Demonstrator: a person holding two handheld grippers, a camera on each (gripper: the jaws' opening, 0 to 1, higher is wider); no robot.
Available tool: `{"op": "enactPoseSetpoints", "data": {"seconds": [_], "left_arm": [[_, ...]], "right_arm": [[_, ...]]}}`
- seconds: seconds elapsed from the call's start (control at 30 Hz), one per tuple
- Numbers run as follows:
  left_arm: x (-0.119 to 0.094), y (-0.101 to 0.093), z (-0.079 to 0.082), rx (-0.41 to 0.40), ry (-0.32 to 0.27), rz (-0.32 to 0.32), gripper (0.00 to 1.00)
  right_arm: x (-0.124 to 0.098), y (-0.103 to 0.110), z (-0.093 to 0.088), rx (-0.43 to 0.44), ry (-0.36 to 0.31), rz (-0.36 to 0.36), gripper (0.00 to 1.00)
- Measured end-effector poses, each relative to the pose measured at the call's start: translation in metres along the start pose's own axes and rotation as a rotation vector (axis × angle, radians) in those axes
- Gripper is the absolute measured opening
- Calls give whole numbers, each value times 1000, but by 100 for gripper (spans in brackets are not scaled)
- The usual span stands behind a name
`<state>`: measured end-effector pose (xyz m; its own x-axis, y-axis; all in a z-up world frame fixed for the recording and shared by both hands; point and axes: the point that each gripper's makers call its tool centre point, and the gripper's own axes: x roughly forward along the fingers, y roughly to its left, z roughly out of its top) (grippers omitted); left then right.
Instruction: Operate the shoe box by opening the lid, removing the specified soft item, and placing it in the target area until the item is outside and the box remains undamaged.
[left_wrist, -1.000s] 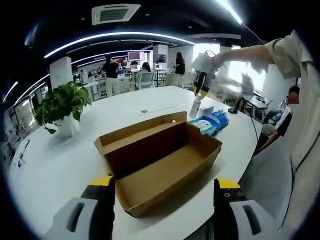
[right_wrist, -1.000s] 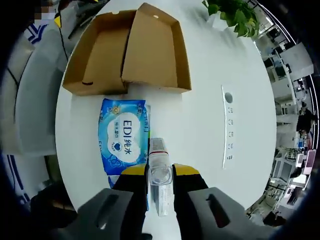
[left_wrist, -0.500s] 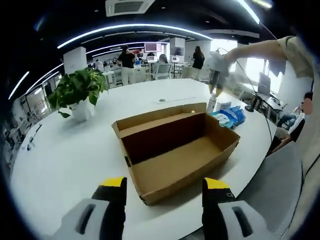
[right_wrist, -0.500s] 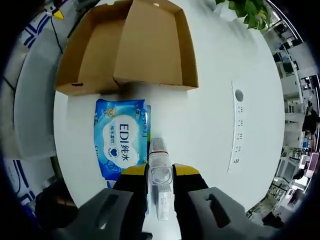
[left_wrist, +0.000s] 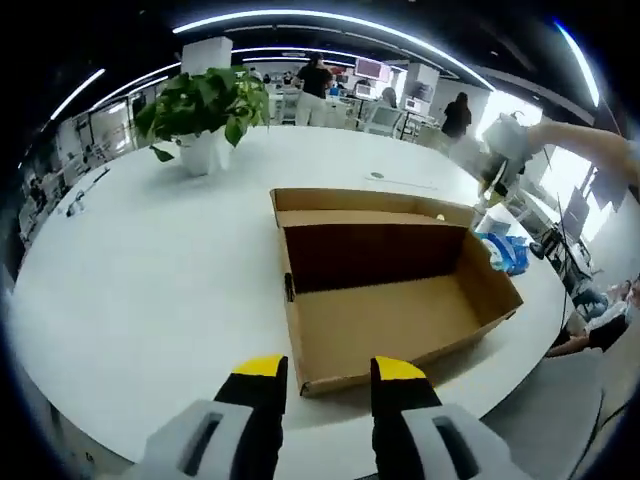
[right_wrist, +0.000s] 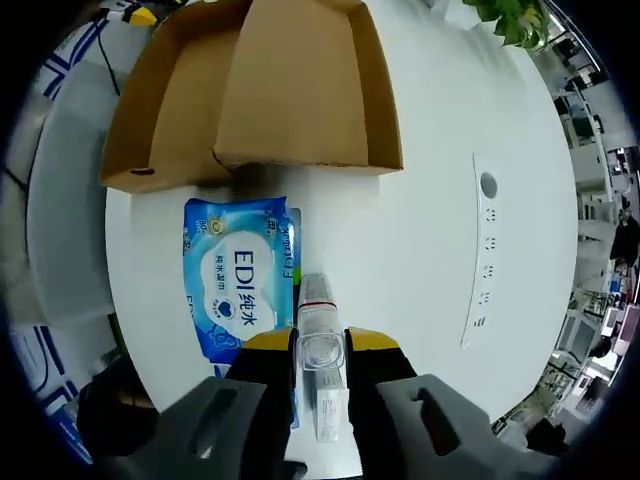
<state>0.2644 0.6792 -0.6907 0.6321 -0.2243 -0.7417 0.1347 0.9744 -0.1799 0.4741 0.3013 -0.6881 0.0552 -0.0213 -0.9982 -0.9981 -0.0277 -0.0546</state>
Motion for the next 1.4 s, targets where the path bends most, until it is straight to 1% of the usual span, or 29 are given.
{"op": "enactPoseSetpoints", "data": {"seconds": [0.03, 0.07, 0.1, 0.17, 0.23, 0.4, 0.57, 0.67, 1.13, 1.4], "left_arm": [[1, 2, -1, -15, 12, 9, 30], [3, 3, 0, -5, 11, 12, 28], [5, 6, -2, -13, 27, 29, 27], [8, 8, -7, -27, 56, 42, 26], [10, 9, -9, -39, 70, 50, 21], [12, 12, -12, -58, 71, 64, 12], [14, 9, -12, -81, 67, 41, 6], [14, 10, -12, -71, 68, 48, 6], [14, 11, -12, -77, 68, 44, 6], [14, 11, -12, -82, 69, 44, 6]], "right_arm": [[0, 0, 0, 0, 2, 1, 16], [0, 0, 0, -2, 4, 1, 16], [0, 0, 0, -1, 4, 1, 16], [0, 0, 1, 0, 3, 1, 16], [0, 0, 2, -3, 4, 2, 16], [0, 0, 3, -6, -1, 6, 16], [1, -1, 2, -15, 0, 9, 16], [0, 0, 2, -20, 1, 9, 17], [0, -1, 5, -18, -15, 3, 18], [-3, -2, 6, -15, -31, -6, 23]]}}
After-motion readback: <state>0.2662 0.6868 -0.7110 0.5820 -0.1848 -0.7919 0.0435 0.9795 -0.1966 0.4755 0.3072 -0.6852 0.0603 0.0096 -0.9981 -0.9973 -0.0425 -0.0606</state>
